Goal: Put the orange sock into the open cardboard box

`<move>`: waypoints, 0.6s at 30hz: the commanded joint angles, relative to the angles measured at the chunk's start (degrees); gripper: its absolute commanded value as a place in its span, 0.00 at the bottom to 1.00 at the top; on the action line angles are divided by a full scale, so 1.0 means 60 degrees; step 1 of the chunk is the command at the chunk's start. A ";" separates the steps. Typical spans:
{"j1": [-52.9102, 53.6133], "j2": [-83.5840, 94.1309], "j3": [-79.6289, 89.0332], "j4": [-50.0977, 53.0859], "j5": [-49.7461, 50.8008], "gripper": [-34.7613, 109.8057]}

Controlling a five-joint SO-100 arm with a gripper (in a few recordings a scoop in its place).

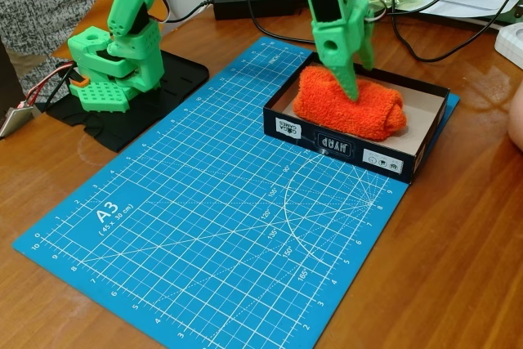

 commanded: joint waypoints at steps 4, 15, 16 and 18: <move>-0.0015 0.1582 -0.1699 0.0835 0.1362 0.44; 0.1318 0.7529 0.2388 -0.5991 1.0869 0.24; 0.1523 0.8071 0.2827 -0.6504 1.1968 0.24; 0.1875 0.9067 0.3647 -0.6914 1.4238 0.24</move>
